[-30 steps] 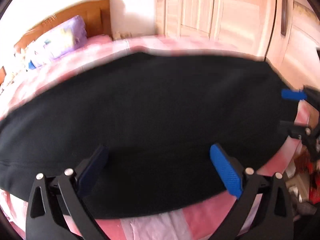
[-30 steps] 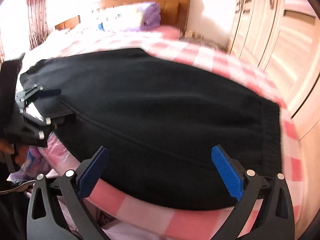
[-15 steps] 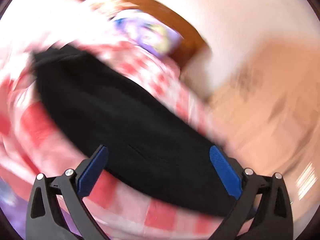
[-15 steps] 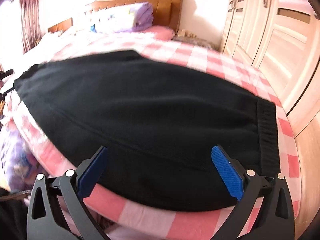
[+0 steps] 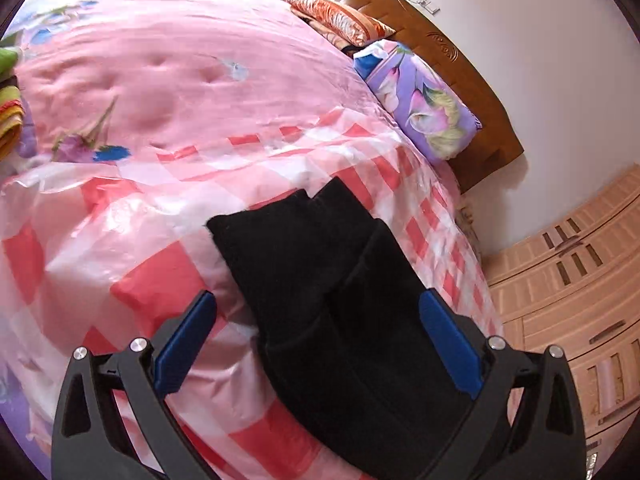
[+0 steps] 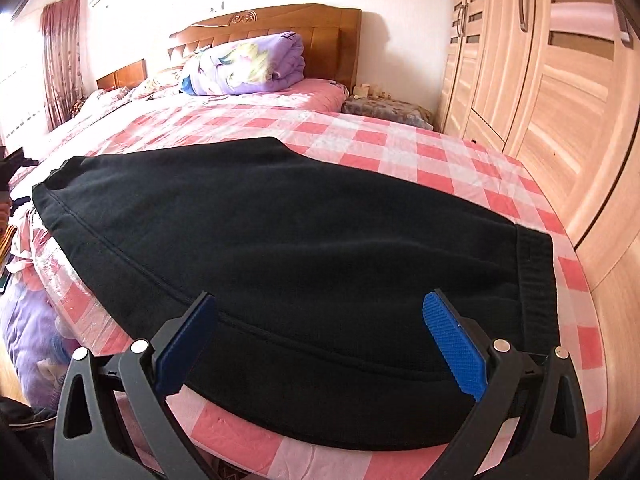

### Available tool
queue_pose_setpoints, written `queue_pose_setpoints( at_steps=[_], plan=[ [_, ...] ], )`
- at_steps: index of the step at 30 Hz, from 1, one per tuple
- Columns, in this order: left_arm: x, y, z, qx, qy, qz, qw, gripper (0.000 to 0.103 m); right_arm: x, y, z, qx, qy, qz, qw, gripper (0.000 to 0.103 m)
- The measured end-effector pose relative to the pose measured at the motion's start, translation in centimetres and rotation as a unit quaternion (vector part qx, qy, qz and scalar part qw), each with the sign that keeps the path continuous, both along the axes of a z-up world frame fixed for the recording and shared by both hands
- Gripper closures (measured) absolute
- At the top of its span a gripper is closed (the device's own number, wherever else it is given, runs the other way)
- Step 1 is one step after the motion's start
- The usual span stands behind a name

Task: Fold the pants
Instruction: 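Close the left gripper on the black sweatpants' edge and lift it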

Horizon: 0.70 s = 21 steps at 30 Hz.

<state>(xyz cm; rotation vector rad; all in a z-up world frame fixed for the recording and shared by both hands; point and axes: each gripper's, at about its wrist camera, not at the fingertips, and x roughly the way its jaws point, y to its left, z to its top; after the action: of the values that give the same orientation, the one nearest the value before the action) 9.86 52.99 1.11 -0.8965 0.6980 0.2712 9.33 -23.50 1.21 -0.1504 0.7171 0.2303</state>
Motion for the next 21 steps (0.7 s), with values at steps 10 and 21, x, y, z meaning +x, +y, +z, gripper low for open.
queue_pose_setpoints(
  at_steps=[10,21],
  plan=[
    [0.3,3.0,-2.5,-0.06,-0.093,0.025,0.9936,0.003,1.5,4.4,1.5,-0.006,-0.018,0.053,0.998,0.004],
    [1.9,2.2,-2.8,0.003,-0.05,-0.013,0.9986,0.088,4.5,15.0,2.1,-0.013,-0.019,0.168,0.986,0.004]
  ],
)
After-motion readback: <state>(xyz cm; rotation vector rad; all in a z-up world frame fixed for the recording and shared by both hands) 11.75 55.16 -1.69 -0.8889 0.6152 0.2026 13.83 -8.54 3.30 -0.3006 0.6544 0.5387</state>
